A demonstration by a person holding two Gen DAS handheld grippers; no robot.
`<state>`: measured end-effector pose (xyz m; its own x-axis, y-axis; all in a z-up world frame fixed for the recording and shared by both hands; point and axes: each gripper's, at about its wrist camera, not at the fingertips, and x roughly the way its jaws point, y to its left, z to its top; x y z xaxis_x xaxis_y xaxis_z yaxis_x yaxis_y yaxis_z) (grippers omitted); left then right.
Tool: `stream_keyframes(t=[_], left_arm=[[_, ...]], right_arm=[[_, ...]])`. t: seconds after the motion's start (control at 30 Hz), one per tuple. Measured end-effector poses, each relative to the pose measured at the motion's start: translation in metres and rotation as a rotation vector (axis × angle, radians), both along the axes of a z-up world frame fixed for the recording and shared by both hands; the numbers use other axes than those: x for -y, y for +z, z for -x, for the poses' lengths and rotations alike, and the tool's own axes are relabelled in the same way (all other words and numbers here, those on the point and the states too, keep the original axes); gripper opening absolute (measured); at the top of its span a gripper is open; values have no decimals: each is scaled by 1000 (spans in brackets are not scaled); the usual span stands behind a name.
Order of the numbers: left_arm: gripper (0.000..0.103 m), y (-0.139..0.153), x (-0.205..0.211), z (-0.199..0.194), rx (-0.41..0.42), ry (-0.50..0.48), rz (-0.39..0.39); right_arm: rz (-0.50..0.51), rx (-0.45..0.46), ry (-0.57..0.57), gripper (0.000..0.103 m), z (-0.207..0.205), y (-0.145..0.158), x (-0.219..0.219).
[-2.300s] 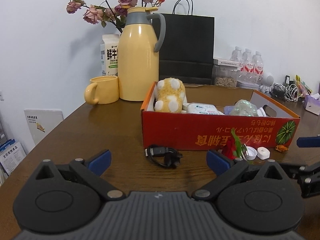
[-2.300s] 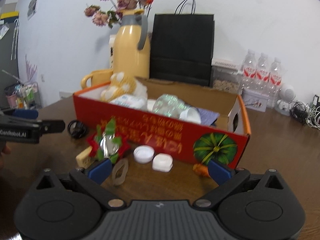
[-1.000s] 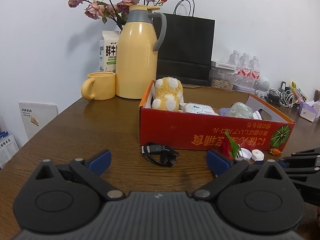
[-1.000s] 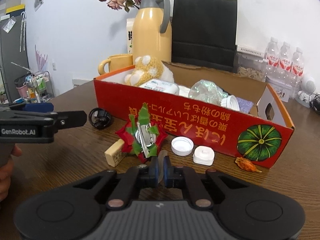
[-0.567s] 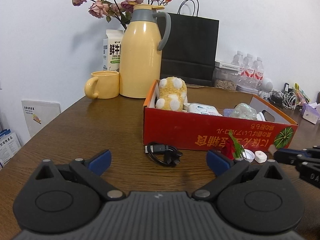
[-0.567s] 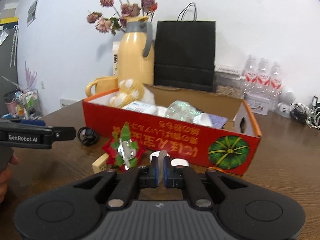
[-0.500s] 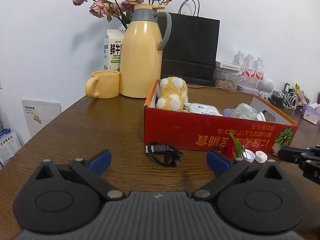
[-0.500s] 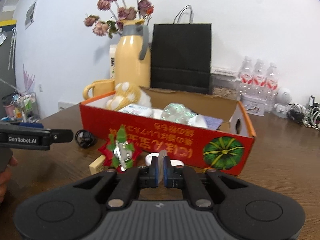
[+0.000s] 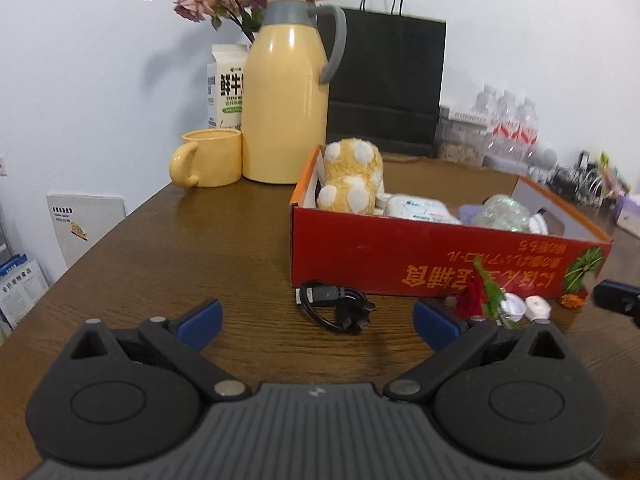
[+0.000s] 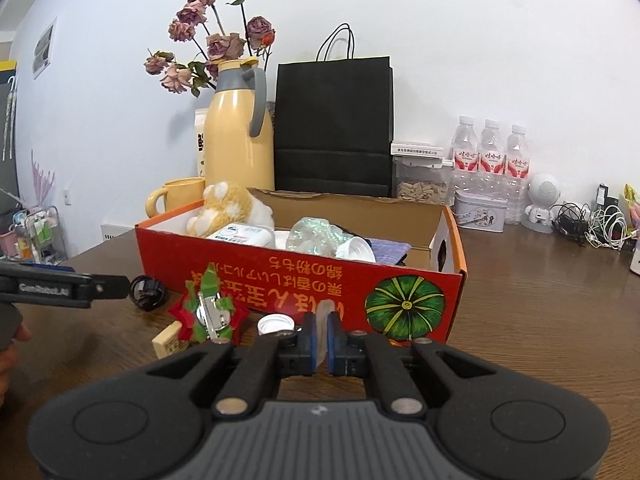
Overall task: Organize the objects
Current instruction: 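Grasp the black cable with the left gripper while the right gripper grasps a small white cap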
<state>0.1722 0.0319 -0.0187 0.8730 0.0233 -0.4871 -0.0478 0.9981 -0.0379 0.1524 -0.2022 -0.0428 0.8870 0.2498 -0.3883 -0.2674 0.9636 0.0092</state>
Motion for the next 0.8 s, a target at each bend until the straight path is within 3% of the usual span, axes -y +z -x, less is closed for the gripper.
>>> stream_keyframes(t=[0.3,0.6,0.7,0.8], left_arm=[[103,-10,13,-43,-123,34,-103],[103,-15,16,-59,-157,49,-78],[91,-16,15,-61,-167,50,-62],[69,-15,13,-60,-160,51,-39]], right_arm=[[-1,9,-11,4,1,1,0],[2,13,-3,4,1,0,0],[1,12,-3,4,1,0,0],[1,13,-3,4,1,0,0]])
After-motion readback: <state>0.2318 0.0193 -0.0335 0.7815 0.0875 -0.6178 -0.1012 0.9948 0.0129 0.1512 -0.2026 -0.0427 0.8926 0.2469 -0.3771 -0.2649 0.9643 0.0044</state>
